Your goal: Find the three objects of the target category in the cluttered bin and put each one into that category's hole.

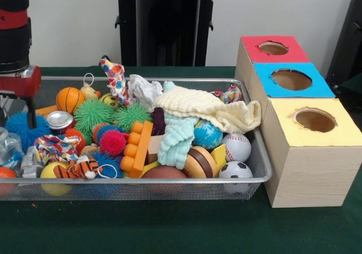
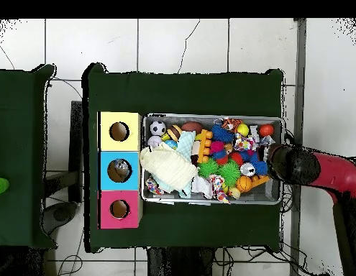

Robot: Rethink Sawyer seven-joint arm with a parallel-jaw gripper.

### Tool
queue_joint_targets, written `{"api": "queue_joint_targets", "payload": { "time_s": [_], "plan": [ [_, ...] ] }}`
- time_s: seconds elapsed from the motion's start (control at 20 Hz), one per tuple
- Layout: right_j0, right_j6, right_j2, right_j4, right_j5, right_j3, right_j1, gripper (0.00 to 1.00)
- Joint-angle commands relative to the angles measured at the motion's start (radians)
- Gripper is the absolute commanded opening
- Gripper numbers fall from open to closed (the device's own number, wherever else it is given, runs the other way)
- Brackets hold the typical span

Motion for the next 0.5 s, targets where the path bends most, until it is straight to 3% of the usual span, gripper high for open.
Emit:
{"api": "queue_joint_targets", "payload": {
  "time_s": [0.05,0.5],
  "plan": [
    [-0.024,-0.243,0.042,-0.024,0.094,-0.041,0.037,1.00],
    [-0.032,-0.239,0.067,-0.012,0.080,-0.039,0.068,1.00]
  ]
}}
